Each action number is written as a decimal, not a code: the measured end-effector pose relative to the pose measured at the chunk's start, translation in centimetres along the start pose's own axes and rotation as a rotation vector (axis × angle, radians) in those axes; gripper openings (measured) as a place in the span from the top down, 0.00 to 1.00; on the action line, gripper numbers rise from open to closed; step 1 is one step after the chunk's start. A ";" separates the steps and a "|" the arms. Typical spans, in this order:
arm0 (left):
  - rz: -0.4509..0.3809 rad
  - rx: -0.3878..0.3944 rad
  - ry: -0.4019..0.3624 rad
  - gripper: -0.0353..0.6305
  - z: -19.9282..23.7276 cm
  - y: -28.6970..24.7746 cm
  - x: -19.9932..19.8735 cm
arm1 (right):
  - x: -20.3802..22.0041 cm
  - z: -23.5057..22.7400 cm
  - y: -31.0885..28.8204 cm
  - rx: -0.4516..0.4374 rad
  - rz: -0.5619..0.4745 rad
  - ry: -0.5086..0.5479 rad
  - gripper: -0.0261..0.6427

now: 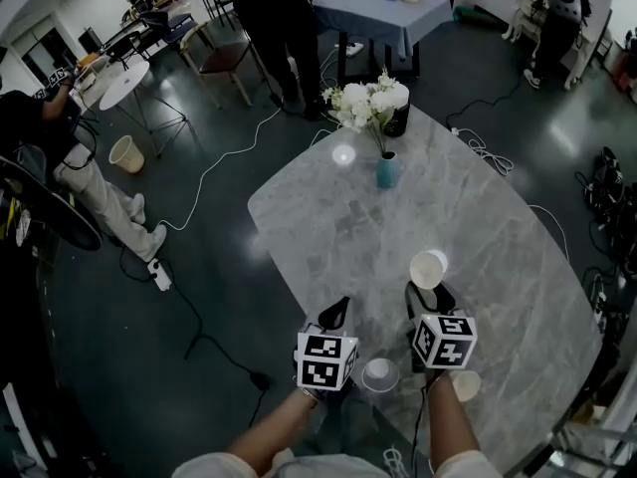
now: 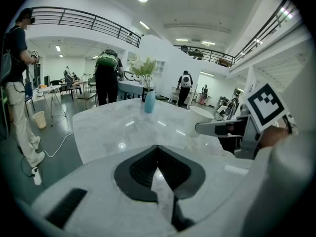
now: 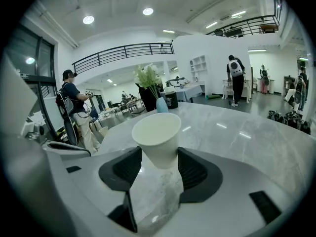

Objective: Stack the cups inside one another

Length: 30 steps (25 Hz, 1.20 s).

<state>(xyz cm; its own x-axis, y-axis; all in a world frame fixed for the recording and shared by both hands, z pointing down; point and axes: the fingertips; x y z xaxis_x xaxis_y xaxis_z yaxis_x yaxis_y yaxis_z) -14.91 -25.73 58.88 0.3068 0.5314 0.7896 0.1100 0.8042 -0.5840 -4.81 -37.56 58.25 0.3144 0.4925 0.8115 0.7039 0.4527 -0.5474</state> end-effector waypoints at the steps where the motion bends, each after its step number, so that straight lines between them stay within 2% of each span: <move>1: -0.002 0.006 -0.006 0.95 -0.1 0.3 -0.1 | -0.1 0.0 0.4 0.006 -0.005 -0.004 0.64; 12: -0.017 0.085 -0.068 0.95 -1.8 4.3 -0.4 | -1.2 1.1 6.7 0.089 -0.064 -0.029 0.64; 20: -0.037 0.151 -0.106 0.95 -2.9 7.2 0.2 | 0.4 3.5 11.4 0.142 -0.076 -0.036 0.64; 30: -0.039 0.217 -0.151 0.95 -2.7 9.0 1.3 | 3.0 7.3 13.7 0.173 -0.070 -0.046 0.64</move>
<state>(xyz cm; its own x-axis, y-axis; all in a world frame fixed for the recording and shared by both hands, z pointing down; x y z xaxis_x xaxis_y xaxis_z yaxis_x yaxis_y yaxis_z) -10.95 -18.56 54.13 0.1597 0.5199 0.8392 -0.0915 0.8542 -0.5118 1.11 -24.47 51.74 0.2366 0.4872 0.8407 0.6018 0.6058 -0.5204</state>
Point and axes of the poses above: the fingertips, and each gripper's own axes: y backward along the fingers, z to its left, x out of its underside, and after that the axes turned 2 degrees about -x, right-handed
